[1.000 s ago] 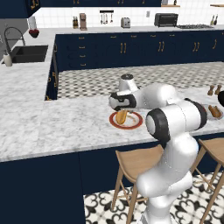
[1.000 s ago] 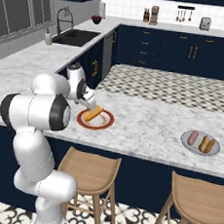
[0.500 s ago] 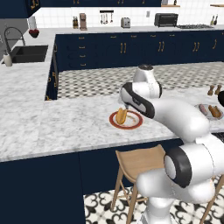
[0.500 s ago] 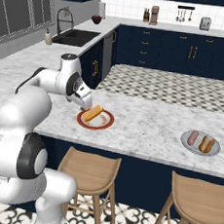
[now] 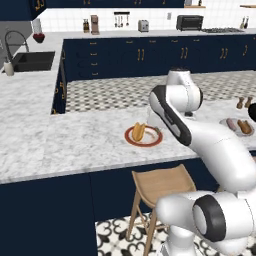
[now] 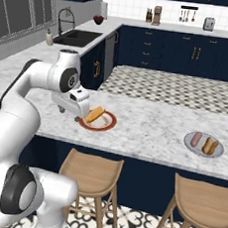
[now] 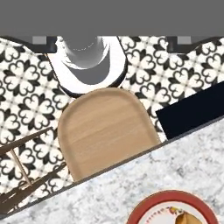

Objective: Place one bun and one sausage from the bowl on each plate.

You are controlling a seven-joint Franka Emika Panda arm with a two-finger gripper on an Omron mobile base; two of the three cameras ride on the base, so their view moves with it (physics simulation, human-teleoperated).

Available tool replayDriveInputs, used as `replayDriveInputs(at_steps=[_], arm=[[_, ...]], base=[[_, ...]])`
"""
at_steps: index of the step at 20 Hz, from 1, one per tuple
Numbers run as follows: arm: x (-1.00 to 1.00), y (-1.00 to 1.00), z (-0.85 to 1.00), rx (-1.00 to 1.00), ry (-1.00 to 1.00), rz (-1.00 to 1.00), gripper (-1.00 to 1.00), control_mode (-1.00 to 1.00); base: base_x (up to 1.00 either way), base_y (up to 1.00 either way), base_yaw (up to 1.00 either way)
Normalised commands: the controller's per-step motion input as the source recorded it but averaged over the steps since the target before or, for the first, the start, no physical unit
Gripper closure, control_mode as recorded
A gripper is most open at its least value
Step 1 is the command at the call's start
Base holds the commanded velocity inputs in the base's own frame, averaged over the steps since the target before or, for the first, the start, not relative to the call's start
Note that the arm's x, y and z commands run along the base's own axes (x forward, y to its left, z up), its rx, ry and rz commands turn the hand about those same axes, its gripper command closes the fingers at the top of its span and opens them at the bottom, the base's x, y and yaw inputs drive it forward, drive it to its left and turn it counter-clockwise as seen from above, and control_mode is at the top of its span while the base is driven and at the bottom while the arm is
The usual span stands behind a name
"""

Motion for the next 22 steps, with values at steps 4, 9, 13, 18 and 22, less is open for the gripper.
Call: replayDriveInputs(at_steps=[4, 9, 13, 18, 22], arm=[[0.0, 0.0, 0.0, 0.0, 0.0, 0.0, -1.0, 1.0], [0.0, 0.0, 0.0, 0.0, 0.0, 0.0, -1.0, 1.0], [0.0, 0.0, 0.0, 0.0, 0.0, 0.0, -1.0, 1.0], [0.0, 0.0, 0.0, 0.0, 0.0, 0.0, -1.0, 1.0], [0.0, 0.0, 0.0, 0.0, 0.0, 0.0, -1.0, 1.0]], base=[[-0.98, -0.79, 0.0], [-0.15, -1.0, 0.01], [0.01, -1.0, 0.02], [0.28, -1.0, 0.04], [0.55, -1.0, 0.08]])
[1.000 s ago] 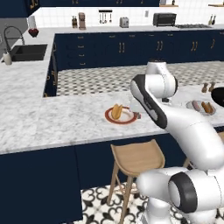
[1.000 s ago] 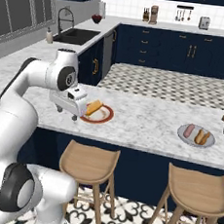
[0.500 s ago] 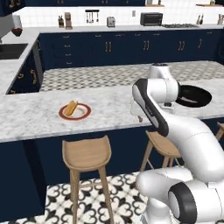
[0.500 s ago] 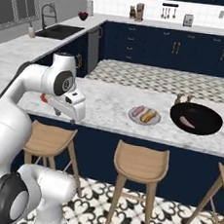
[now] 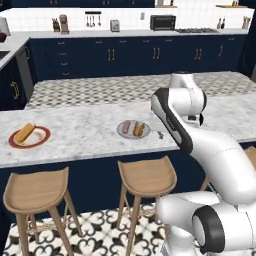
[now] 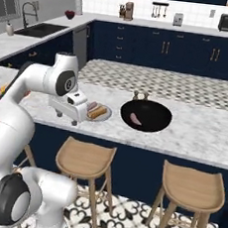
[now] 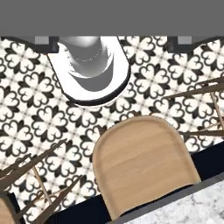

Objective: Place one bun and one sausage from the bowl on each plate.

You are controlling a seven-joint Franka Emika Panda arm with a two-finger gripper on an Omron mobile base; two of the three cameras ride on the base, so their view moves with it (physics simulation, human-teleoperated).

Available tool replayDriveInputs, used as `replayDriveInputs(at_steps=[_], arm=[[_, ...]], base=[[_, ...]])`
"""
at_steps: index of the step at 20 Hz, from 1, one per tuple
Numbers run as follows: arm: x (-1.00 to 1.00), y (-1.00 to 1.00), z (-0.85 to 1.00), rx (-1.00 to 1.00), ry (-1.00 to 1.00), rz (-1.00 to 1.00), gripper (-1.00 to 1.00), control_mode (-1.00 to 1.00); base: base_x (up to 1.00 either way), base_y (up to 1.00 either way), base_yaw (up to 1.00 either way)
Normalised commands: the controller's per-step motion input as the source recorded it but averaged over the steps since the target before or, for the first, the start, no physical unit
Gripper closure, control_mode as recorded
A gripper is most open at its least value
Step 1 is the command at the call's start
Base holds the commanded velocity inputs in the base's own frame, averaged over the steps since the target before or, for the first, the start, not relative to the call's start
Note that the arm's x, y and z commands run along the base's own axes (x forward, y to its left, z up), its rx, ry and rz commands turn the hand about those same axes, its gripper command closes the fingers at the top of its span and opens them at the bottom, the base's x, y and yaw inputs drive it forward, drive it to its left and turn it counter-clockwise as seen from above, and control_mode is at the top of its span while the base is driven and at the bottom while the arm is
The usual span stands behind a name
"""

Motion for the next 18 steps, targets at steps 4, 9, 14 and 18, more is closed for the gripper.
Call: replayDriveInputs(at_steps=[4, 9, 14, 18], arm=[[0.0, 0.0, 0.0, 0.0, 0.0, 0.0, -1.0, 1.0], [0.0, 0.0, 0.0, 0.0, 0.0, 0.0, -1.0, 1.0], [1.0, -0.57, 0.01, 0.0, 0.0, 0.09, -1.0, -1.0], [1.0, -0.61, -0.12, -0.04, 0.0, 0.1, -1.0, -1.0]], base=[[0.75, -1.0, 0.11], [0.96, -0.77, 0.09], [0.0, 0.0, 0.0], [0.0, 0.0, 0.0]])
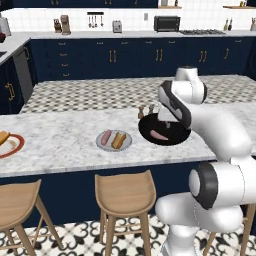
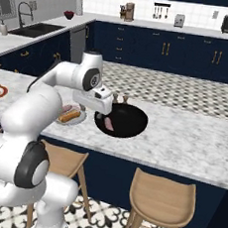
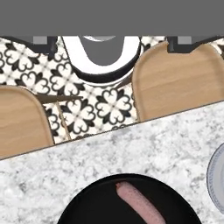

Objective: Place one bun and one sausage from the bowl on each plate.

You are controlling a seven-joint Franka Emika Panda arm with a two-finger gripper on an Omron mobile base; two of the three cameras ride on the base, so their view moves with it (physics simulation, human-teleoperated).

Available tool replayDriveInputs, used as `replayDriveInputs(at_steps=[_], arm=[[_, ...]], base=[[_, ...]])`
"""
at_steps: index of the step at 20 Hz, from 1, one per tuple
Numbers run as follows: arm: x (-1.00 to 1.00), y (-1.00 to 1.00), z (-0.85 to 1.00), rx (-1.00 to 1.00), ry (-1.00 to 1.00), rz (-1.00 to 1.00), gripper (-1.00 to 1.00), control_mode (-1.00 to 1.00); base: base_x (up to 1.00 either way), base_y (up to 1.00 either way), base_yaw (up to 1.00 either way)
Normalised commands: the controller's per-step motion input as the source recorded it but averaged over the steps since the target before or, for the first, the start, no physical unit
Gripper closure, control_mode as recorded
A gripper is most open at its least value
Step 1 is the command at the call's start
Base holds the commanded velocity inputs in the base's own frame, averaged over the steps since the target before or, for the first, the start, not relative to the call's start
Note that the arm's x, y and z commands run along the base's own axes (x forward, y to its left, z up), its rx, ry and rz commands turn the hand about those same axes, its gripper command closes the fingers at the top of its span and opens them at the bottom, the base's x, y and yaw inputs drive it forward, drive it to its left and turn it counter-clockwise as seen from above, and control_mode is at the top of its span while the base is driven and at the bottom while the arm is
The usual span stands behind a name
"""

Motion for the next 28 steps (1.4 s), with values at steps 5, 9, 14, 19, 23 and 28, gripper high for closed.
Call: replayDriveInputs(at_steps=[5, 9, 14, 19, 23, 28], arm=[[1.0, -0.23, -0.33, -0.01, 0.0, 0.11, -1.0, -1.0], [1.0, 0.0, -0.67, 0.0, 0.01, 0.14, -1.0, -1.0], [0.7, 0.0, -0.8, 0.0, -0.06, 0.17, -1.0, -1.0], [0.25, 0.0, -0.6, 0.0, -0.15, 0.19, -1.0, -1.0], [0.32, -0.01, -0.38, 0.0, -0.12, 0.15, -1.0, -1.0], [0.73, -0.17, 0.0, 0.04, 0.02, 0.03, -1.0, -1.0]], base=[[0.0, 0.0, 0.0], [0.0, 0.0, 0.0], [0.0, 0.0, 0.0], [0.0, 0.0, 0.0], [0.0, 0.0, 0.0], [0.0, 0.0, 0.0]])
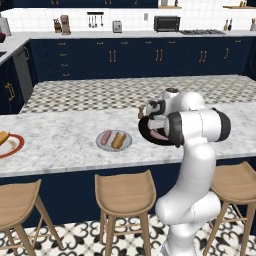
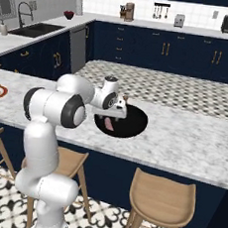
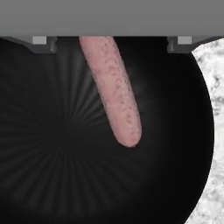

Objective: Place one bun and one sausage from the bowl on each plate.

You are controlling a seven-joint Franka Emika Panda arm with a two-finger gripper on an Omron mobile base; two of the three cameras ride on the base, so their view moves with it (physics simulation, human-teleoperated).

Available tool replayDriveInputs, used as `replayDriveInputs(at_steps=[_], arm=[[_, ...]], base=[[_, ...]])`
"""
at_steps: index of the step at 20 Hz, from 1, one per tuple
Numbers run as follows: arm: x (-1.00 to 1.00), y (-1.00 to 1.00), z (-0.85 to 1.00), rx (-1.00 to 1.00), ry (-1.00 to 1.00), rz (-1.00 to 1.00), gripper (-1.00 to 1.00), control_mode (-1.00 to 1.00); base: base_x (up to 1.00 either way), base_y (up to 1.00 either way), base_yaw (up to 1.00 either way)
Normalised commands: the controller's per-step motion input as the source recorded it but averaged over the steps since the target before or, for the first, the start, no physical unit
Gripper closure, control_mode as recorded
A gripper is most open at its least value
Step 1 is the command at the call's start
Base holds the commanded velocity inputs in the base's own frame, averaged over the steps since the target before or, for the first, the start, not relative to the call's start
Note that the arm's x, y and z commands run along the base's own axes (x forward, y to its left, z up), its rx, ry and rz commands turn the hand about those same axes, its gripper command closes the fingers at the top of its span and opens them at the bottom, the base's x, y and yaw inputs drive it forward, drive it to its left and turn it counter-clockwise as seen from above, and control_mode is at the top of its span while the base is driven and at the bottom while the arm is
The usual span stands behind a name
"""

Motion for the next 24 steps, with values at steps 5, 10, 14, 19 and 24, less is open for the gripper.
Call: replayDriveInputs(at_steps=[5, 10, 14, 19, 24], arm=[[0.33, -0.08, -0.09, 0.07, 0.12, 0.02, -1.0, -1.0], [-0.14, 0.0, -0.24, 0.05, 0.06, 0.04, -1.0, -1.0], [0.0, 0.0, -0.39, 0.0, 0.03, 0.05, -1.0, -1.0], [-0.18, 0.19, -0.35, 0.0, 0.01, 0.07, -1.0, -1.0], [0.25, 0.07, -0.29, 0.0, 0.07, 0.04, -1.0, -1.0]], base=[[0.0, 0.0, 0.0], [0.0, 0.0, 0.0], [0.0, 0.0, 0.0], [0.0, 0.0, 0.0], [0.0, 0.0, 0.0]])
